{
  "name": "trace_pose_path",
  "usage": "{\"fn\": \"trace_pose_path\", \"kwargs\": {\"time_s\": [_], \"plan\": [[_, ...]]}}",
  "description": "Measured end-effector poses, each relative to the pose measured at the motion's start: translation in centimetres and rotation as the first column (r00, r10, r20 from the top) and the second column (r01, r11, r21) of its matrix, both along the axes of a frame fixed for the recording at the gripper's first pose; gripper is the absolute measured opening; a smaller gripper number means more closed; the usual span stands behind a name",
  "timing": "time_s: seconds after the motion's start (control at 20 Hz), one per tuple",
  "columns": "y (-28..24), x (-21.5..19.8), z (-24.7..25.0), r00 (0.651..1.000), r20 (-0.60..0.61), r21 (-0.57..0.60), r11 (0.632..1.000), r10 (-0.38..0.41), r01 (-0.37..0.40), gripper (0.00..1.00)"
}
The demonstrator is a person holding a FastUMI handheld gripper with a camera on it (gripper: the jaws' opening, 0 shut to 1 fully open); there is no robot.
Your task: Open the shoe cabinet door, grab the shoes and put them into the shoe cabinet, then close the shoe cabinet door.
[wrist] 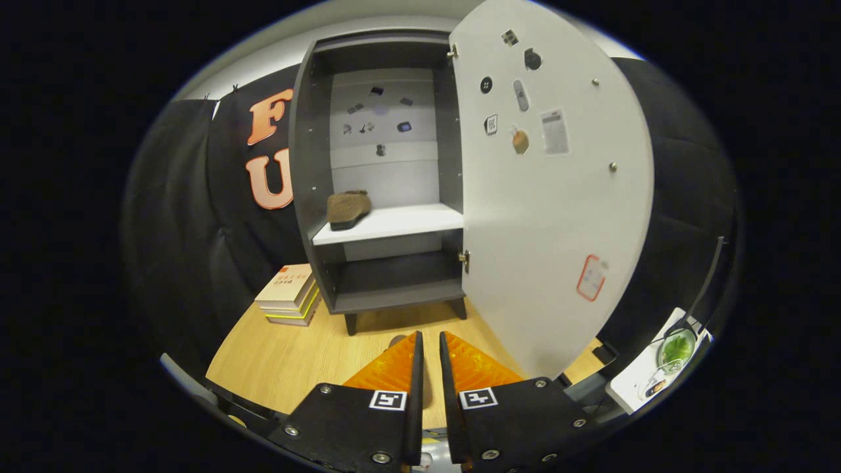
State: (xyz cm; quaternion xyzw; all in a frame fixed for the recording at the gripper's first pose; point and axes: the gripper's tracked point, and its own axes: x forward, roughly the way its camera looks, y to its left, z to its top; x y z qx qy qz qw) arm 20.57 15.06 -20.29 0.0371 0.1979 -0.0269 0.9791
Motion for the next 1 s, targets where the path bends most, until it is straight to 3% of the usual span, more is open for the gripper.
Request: {"fn": "trace_pose_path", "kwargs": {"time_s": [0.35, 1.0], "plan": [[4.3, 3.1, -10.9, 0.974, -0.202, 0.013, 0.994, 0.105, -0.105, 0.16], [7.3, 9.8, -25.0, 0.884, -0.426, 0.067, 0.981, 0.194, -0.183, 0.15]]}}
